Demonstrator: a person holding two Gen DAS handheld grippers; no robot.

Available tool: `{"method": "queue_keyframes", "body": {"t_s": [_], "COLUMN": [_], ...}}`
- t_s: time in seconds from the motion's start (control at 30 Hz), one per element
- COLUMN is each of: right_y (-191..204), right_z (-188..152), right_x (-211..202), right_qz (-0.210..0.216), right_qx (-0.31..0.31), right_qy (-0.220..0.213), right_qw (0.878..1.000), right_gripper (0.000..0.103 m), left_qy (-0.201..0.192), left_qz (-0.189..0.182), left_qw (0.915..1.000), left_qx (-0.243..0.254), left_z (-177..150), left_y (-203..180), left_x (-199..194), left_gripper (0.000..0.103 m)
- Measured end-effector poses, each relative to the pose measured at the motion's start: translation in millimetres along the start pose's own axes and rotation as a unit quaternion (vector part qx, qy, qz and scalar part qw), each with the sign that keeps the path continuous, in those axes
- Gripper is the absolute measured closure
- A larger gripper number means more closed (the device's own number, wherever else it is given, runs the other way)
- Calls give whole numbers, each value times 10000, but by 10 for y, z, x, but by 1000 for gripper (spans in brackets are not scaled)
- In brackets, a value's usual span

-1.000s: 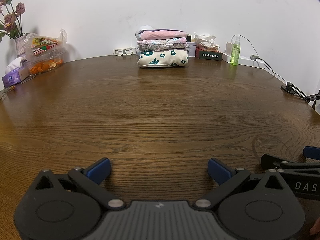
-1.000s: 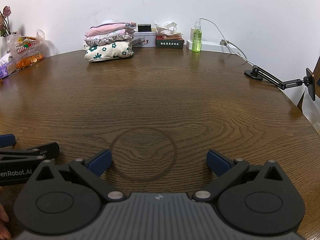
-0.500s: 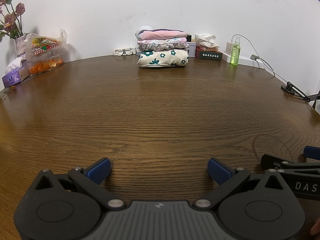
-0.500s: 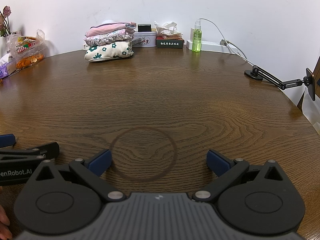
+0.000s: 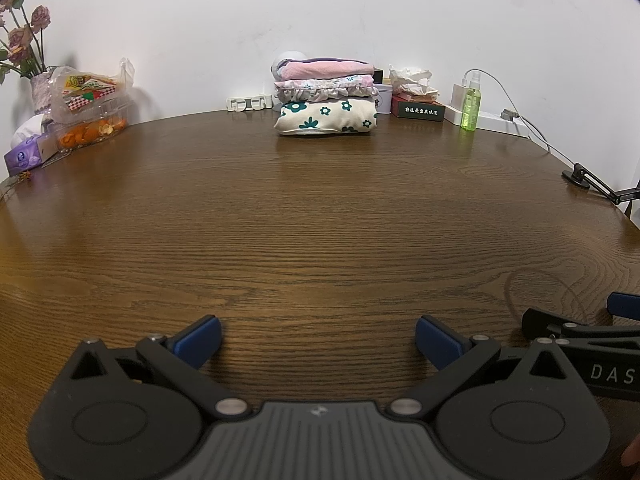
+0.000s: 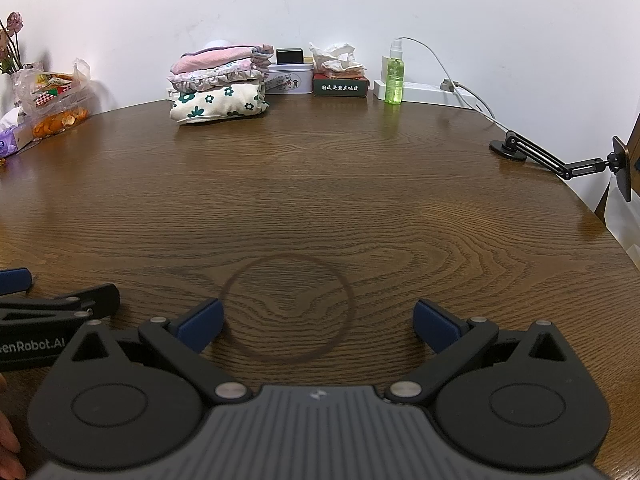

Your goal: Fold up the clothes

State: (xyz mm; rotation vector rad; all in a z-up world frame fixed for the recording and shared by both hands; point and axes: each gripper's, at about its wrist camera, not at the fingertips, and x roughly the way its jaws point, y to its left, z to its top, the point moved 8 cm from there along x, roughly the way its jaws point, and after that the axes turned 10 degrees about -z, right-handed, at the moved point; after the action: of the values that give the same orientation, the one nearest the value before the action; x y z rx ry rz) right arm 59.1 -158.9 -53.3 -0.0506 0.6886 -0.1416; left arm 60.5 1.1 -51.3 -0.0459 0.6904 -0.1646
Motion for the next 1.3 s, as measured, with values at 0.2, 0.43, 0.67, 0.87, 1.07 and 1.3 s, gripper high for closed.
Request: {"method": "queue_keyframes", "body": {"t_s": [0.2,0.43,0.67,0.87,1.07,1.3], "right_y": [-4,3,8,3,-1,-14], "right_z": [-7,-4,-1,-2,-1,2], "right_x": [3,-7,-3,-2,-2,-6], "right_qz": [2,-5,-31,-29,-27,2], "right_qx": [-2,11,27,30,32,43], "right_qy": [-2,0,3,3,-2,-13], "right_qw": [10000,10000,10000,10000,10000,10000], "right_gripper": [1,1,1,1,1,1], "left_qy": [-2,-5,-8,-12,-16,-15], "left_qz": [4,5,10,8,7,-277], "left_qw": [10000,10000,10000,10000,10000,9996], "left_qx": [4,-9,-13,-13,-13,53], "left_z": [5,5,5,5,3,37], "left_y": [-5,3,8,10,5,1], "left_x": [7,4,6,8,9,-3], "left_gripper": [0,0,0,0,0,4]}}
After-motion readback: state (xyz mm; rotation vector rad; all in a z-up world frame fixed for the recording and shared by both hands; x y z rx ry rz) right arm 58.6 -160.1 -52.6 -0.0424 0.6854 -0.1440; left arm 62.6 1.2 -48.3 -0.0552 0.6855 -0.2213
